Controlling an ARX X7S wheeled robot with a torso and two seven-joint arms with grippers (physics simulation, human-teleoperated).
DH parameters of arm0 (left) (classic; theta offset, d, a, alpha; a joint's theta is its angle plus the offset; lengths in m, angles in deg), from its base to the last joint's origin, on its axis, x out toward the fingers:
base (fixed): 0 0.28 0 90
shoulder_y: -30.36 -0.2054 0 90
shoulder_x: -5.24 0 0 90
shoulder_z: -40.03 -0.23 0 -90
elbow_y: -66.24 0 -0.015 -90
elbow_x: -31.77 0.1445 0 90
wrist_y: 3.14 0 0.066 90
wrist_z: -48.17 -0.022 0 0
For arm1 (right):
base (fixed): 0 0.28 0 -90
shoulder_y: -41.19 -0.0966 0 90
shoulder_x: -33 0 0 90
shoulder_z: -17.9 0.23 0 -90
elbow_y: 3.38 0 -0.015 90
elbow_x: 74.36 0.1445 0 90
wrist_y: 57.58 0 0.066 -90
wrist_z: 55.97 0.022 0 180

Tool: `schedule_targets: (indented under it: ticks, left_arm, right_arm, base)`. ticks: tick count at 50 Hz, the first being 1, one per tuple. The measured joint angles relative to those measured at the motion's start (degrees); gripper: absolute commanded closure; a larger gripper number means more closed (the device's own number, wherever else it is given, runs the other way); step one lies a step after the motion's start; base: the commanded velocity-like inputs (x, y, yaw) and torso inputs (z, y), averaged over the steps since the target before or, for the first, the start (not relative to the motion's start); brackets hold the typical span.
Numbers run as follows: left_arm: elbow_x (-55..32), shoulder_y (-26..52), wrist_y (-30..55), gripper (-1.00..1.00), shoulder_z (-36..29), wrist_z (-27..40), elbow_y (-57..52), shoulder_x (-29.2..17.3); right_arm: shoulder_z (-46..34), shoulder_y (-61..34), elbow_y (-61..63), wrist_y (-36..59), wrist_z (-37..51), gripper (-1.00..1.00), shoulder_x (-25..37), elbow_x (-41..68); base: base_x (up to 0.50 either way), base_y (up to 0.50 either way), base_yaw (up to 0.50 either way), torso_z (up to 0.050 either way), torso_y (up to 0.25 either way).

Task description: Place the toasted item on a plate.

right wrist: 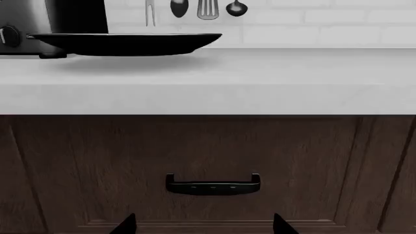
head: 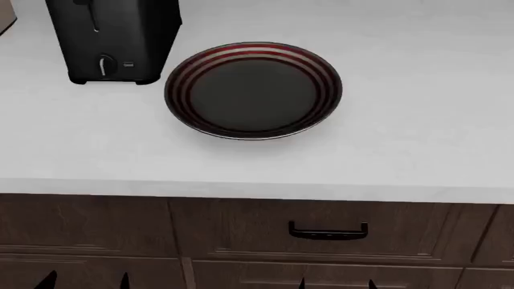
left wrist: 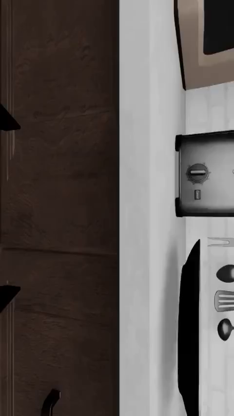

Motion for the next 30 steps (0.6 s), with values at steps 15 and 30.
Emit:
schedule_targets:
  ticks: [15,30]
  left_arm:
    - [-0.87,0.55,0.78,-1.00,-1.63,2.25,-0.09,-1.62]
    - [-1.27,1.19,1.07,-1.00,-3.72,4.24,0.00,-3.55]
  right_arm:
    - [-1.66,-0.03,1.39,1.17,1.81,-1.00,1.57,1.31]
    - [-3.59,-0.30,2.17,1.85,3.80,-1.00,3.28,2.63]
  base:
    - [0.00,0.00,0.00,0.015,0.000]
    - [0.00,0.00,0.00,0.050,0.000]
